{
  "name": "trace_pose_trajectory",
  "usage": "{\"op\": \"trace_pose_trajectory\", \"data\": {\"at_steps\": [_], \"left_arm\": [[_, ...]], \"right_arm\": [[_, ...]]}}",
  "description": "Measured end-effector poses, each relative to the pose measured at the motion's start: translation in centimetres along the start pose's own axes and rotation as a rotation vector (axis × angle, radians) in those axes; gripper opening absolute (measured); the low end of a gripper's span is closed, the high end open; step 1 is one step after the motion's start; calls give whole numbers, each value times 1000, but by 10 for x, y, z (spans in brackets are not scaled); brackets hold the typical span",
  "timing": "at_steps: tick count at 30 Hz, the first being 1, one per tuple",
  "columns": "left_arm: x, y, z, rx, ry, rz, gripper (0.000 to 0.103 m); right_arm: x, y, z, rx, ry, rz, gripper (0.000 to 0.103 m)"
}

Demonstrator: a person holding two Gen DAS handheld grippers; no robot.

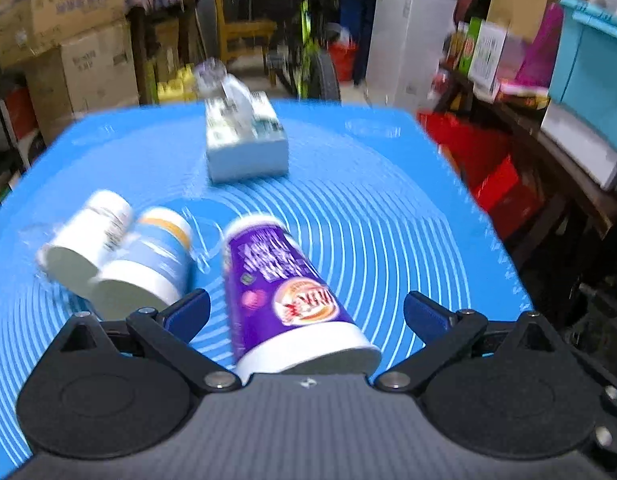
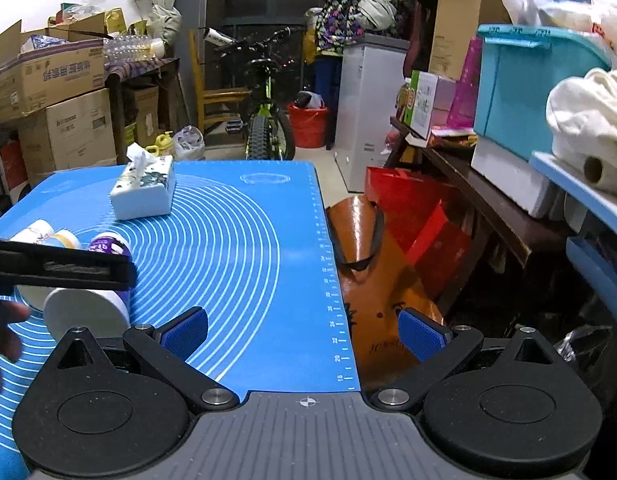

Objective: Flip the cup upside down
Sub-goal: 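Move the left tool to the purple cup and close around its body, then lift the purple cup with the left tool and pass it to the right tool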

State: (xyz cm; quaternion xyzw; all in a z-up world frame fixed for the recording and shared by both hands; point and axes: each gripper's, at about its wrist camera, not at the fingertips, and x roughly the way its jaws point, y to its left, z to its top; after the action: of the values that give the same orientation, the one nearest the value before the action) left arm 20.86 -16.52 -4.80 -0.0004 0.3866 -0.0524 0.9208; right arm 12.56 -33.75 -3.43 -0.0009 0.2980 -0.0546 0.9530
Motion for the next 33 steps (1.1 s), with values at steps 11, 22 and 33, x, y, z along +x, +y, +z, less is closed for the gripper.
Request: {"op": "trace_pose_trajectory", "data": {"at_steps": [11, 22, 33], "left_arm": [[34, 7, 2, 2, 131, 58, 86], [-18, 8, -11, 82, 105, -59, 76], [-69, 26, -69, 143, 124, -80, 76]], "right_arm": [[9, 3, -3, -4, 10, 25, 101], [0, 2, -3, 16, 12, 20, 101], [-28, 26, -19, 5, 31, 67, 101]]}}
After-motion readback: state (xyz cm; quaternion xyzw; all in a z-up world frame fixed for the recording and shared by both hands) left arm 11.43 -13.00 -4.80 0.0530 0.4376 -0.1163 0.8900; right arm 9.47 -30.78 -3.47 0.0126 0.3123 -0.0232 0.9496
